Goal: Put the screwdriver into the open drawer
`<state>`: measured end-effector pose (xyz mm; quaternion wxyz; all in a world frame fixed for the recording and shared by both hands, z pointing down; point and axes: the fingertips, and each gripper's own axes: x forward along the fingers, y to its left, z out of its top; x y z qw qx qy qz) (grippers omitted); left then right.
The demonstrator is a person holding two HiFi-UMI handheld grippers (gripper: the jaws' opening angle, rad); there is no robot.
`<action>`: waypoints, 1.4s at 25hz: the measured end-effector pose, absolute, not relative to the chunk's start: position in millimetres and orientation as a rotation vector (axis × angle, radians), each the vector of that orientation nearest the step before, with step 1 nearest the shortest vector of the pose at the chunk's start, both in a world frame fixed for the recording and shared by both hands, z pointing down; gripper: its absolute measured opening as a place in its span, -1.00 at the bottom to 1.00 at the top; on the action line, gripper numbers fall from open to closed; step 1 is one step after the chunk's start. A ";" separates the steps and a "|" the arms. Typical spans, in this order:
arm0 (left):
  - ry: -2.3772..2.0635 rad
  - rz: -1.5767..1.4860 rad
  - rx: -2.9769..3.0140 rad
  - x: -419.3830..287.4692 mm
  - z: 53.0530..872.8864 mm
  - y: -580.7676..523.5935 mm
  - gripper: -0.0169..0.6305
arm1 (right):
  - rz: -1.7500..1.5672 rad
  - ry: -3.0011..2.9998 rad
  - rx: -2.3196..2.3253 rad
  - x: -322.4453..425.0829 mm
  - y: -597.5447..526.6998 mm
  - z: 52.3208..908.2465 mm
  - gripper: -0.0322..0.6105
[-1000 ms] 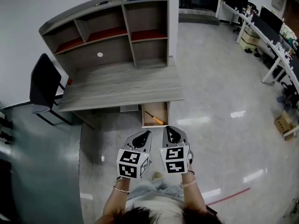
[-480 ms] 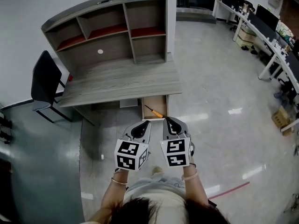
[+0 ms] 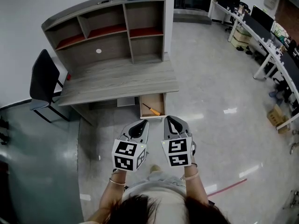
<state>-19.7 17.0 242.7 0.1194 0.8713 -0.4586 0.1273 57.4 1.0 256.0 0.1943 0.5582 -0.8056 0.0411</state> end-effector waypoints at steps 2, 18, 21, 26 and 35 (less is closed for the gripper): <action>-1.341 0.367 2.547 -22.4 241.6 21.8 -0.88 | 0.113 -2.256 1.556 54.3 6.6 254.4 -0.81; -1.334 0.359 2.539 -44.0 239.6 79.8 -0.88 | 0.069 -2.223 1.601 41.5 73.2 240.4 -0.81; -1.336 0.353 2.538 -47.5 238.4 90.6 -0.88 | 0.063 -2.204 1.595 39.5 85.7 242.1 -0.81; -1.341 0.345 2.536 -52.7 238.5 109.5 -0.88 | 0.060 -2.197 1.583 33.1 106.1 242.3 -0.81; -1.361 0.338 2.518 -67.4 239.7 136.2 -0.88 | 0.052 -2.219 1.569 20.8 129.9 244.7 -0.81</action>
